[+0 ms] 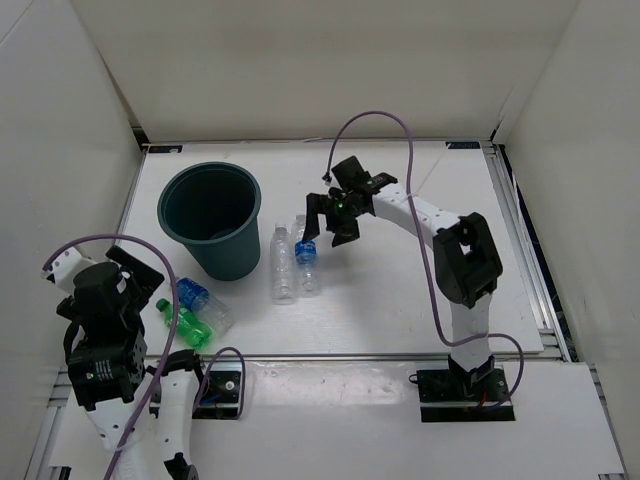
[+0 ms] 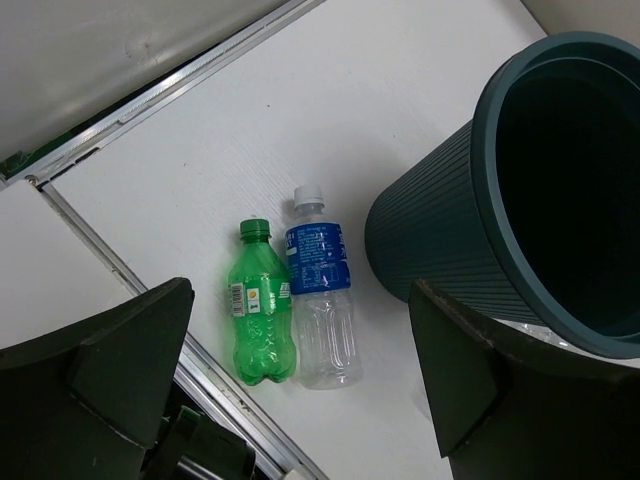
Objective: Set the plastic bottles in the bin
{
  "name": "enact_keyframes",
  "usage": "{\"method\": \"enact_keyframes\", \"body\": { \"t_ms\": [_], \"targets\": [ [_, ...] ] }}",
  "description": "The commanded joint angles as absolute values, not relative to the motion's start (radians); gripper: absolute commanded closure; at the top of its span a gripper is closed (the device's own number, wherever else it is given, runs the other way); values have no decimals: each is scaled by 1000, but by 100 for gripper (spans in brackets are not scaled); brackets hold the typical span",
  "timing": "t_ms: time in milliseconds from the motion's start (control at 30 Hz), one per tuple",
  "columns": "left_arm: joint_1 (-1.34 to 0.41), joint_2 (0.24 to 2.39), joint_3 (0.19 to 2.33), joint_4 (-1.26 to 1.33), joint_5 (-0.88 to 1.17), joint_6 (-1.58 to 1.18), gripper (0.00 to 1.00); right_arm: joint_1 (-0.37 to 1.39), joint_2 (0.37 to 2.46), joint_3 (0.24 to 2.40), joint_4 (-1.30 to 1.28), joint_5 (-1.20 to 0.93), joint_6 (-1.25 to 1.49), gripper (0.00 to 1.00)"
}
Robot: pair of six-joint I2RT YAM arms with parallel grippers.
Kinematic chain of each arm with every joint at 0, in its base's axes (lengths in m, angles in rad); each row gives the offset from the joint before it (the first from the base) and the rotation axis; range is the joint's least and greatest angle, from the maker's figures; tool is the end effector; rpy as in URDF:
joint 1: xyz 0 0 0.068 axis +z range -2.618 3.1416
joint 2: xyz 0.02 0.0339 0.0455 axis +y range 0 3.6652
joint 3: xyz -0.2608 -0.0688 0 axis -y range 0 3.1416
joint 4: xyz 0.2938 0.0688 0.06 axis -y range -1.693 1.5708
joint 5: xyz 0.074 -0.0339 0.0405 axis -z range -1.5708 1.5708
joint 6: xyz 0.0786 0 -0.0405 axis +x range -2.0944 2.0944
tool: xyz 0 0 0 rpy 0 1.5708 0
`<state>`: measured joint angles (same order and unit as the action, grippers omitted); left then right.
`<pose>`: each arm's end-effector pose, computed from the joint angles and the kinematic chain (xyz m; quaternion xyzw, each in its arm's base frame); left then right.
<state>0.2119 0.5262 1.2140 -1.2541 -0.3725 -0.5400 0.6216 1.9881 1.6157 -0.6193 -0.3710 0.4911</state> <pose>0.0992 0.0506 0.3984 -0.3992 0.7685 0.0829 0.4932 0.3913 0.3154 0.1777 -0.1140 0.9365 0.2983 0.1450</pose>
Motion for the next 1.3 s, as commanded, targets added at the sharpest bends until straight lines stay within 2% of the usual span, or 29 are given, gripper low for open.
{"method": "enact_keyframes", "body": {
  "t_ms": [0,300,433,467,567,600,700,967,1100,1233,1267],
  "targets": [
    [207,520,1227,-1262,-354,-522,0,621,2031,1660,-604,-410,472,0],
    [207,529,1275,-1319,-354,-502,0,640,2186,1772,-614,-477,483,0],
    [207,538,1285,-1341,-354,-491,0,640,2229,1809,-614,-498,494,12],
    [207,538,1299,-1341,-354,-491,0,640,2240,1809,-624,-499,494,21],
    [207,538,1308,-1351,-354,-491,0,640,2240,1786,-624,-488,494,28],
    [207,538,1308,-1351,-354,-502,0,640,2240,1761,-624,-488,494,35],
    [207,538,1308,-1351,-365,-512,0,626,2201,1724,-624,-488,485,47],
    [207,520,1276,-1342,-374,-555,0,607,1882,1655,-635,-489,512,67],
    [207,509,1267,-1342,-364,-565,0,607,1786,1744,-635,-479,558,76],
    [207,509,1287,-1351,-331,-565,0,649,1844,2039,-635,-448,571,85],
    [207,509,1287,-1351,-331,-565,0,670,1915,2206,-635,-448,571,87]
  ]
}}
